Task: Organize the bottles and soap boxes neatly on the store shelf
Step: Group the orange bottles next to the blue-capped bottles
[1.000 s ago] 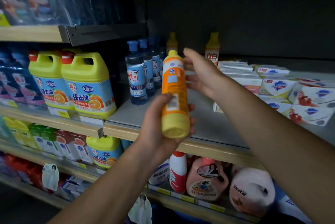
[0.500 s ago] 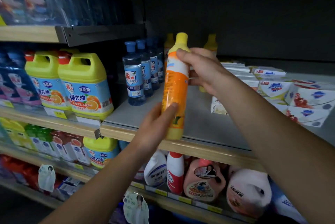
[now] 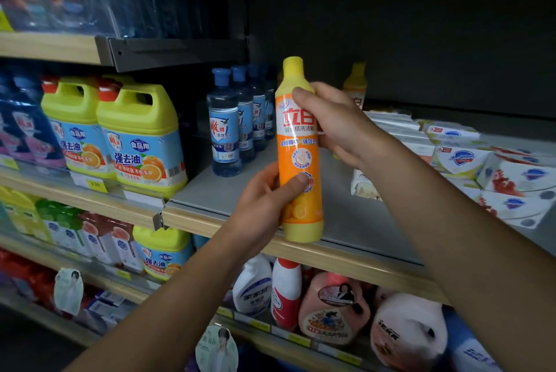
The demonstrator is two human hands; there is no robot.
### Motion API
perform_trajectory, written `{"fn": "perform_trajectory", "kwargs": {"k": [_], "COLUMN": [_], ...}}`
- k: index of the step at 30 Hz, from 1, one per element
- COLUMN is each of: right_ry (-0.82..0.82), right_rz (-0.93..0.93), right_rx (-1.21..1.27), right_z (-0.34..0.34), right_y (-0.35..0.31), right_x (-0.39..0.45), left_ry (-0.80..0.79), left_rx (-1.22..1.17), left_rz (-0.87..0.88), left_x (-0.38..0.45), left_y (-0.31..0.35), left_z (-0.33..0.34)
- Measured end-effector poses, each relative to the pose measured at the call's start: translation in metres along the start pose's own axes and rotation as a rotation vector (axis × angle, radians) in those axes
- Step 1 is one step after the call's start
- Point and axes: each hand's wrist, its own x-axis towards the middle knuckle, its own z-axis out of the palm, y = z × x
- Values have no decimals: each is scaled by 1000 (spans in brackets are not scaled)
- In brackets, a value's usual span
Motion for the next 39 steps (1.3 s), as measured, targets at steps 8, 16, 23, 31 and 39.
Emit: {"fn": "perform_trajectory", "kwargs": {"k": [8,16,23,31,39], "right_ry": [209,226,183,-159,-134], "right_rz": [-225,-403,-183,95,78], "right_rx": [-45,-301,-450,-1032,-1029], "right_z": [9,32,13,-2,-1], "right_y": [16,37,86,161,178], "right_x": [-2,-4,7,12,14], "left_ry": [144,255,306,463,485], "left_rx": [595,818,908,995,1050], "left_rz": [156,251,267,341,229], "left_x": [19,31,44,51,95], "left_y": [0,-14,-18,-29,-35], "left_z": [-17,-38,-49,-51,-65]}}
